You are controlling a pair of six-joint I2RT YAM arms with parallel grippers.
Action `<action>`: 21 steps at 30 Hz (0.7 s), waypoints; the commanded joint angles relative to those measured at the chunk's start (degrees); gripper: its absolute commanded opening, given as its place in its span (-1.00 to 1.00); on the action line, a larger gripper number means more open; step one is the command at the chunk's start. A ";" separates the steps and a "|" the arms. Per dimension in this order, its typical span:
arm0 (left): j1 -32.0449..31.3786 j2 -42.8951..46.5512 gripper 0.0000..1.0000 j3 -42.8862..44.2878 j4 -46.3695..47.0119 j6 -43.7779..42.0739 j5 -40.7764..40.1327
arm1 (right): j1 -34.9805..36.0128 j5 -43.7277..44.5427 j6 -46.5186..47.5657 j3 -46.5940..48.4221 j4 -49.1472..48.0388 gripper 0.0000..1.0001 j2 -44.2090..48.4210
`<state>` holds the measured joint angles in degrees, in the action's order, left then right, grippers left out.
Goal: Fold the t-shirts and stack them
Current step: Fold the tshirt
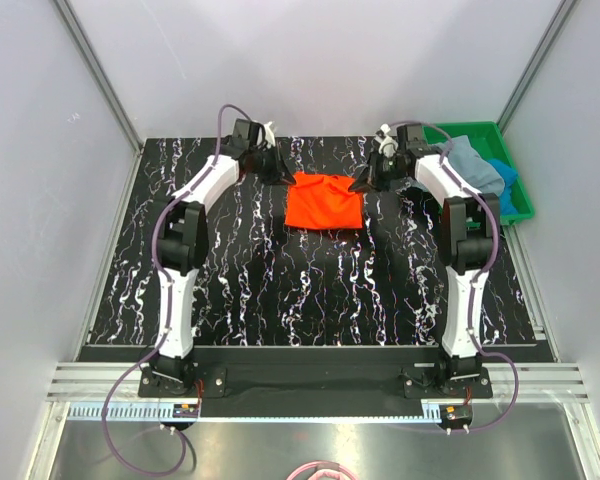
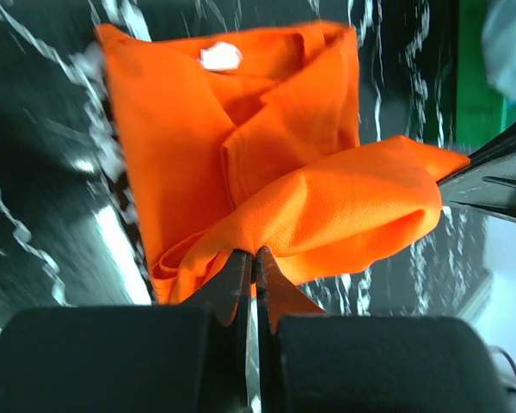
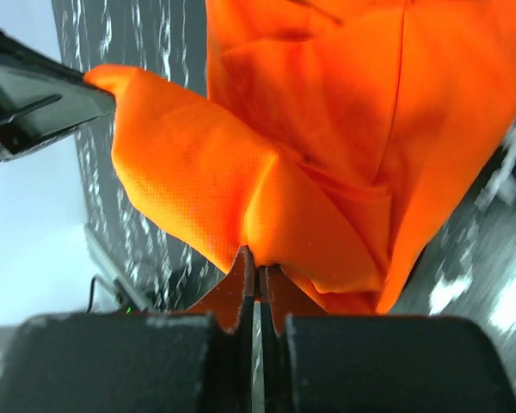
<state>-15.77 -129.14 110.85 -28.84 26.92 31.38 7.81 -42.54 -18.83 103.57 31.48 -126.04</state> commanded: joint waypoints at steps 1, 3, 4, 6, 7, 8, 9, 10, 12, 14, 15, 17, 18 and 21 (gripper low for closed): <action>1.18 -1.63 -1.00 6.22 4.23 -2.74 -4.65 | -0.61 3.25 1.07 8.73 -1.86 -1.00 -2.98; 1.35 -3.73 -1.00 8.67 5.37 -3.18 -7.97 | -0.61 5.96 1.60 11.73 -1.87 -1.00 -6.22; 1.44 -4.44 -1.00 9.47 5.90 -3.62 -8.95 | -0.69 7.11 2.04 14.88 -1.95 -1.00 -7.28; 1.44 -6.46 -0.83 11.84 7.92 -4.15 -9.58 | -0.78 9.74 3.18 18.06 -2.30 -1.00 -10.52; 1.27 -7.26 -0.45 12.80 8.53 -4.33 -10.27 | -0.78 11.41 3.79 21.03 -2.13 -0.98 -11.59; 1.09 -7.79 -0.06 14.82 9.58 -4.50 -11.85 | -0.87 14.82 3.71 22.10 -2.13 -0.97 -12.29; 0.83 -9.01 0.49 16.14 9.94 -5.11 -15.61 | -0.87 16.16 3.71 23.07 -2.48 -0.87 -13.78; 0.31 -9.63 0.65 17.29 10.38 -7.30 -16.86 | -0.96 17.74 3.45 24.47 -2.39 -0.29 -14.32; -0.05 -9.99 0.84 19.58 11.43 -8.11 -19.49 | -0.87 21.00 3.19 25.80 -2.66 0.17 -15.11; -0.23 -9.29 0.88 19.41 11.44 -8.64 -19.69 | -0.87 22.41 3.89 27.03 -2.66 0.57 -14.85; -0.23 -7.98 0.88 18.97 11.00 -8.37 -19.95 | -0.87 22.85 4.15 27.47 -2.40 0.61 -14.24; -0.23 -5.69 0.87 15.65 10.56 -7.67 -18.73 | -0.87 23.30 4.68 27.48 -2.04 0.64 -13.19; -0.23 -3.51 0.87 14.50 10.21 -7.49 -16.20 | -0.87 23.38 4.68 27.30 -1.52 0.66 -11.79; -0.23 -0.34 0.82 10.10 9.59 -5.13 -9.01 | -0.87 21.11 4.15 24.76 -1.51 0.64 -8.98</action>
<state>-15.75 -137.03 123.39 -21.10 20.91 16.23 7.11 -21.89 -15.38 127.90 30.11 -141.16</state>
